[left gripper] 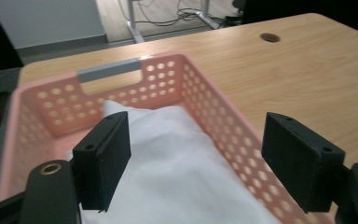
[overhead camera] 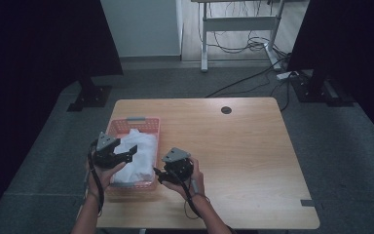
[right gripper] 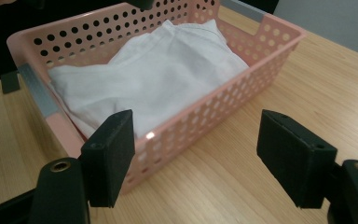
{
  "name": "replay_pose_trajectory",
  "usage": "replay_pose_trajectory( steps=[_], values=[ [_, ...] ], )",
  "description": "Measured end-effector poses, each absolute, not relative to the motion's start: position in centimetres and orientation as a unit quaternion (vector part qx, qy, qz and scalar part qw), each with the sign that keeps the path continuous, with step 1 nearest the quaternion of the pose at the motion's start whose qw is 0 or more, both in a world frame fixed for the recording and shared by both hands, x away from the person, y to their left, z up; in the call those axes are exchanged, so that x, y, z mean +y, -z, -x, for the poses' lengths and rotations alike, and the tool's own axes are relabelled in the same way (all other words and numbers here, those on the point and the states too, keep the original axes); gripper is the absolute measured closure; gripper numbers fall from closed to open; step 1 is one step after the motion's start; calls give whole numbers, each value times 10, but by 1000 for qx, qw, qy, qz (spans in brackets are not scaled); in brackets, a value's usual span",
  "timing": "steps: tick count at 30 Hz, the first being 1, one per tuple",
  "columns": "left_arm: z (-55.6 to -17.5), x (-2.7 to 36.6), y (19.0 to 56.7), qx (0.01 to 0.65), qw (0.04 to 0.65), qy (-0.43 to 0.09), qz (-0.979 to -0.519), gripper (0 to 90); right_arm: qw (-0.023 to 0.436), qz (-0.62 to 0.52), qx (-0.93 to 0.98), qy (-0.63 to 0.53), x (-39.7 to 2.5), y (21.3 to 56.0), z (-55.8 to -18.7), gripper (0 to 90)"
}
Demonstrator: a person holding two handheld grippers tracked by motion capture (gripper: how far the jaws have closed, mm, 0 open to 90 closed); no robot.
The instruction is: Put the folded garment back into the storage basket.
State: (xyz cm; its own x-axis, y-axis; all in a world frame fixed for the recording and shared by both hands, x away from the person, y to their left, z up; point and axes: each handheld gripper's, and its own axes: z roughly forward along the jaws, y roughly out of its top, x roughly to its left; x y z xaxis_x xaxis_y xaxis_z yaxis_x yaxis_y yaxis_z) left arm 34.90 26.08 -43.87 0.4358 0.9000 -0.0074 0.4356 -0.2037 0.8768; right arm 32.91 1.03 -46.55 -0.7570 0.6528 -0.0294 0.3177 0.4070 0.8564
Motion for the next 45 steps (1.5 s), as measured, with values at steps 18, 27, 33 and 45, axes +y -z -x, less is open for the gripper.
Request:
replay_pose_trajectory(
  steps=[18,27,33,45],
  values=[
    [-304,198,457,398,450,-252,-759,225,195,-312,809,-459,-76,485,-301,292],
    [-277,169,471,368,465,-237,-770,224,203,-317,806,-457,-123,495,-278,296],
    [-259,154,482,352,472,-228,-775,224,203,-322,806,-454,-150,503,-261,291],
    [-244,140,503,340,466,-210,-790,222,184,-341,814,-433,-177,533,-244,273]
  ],
)
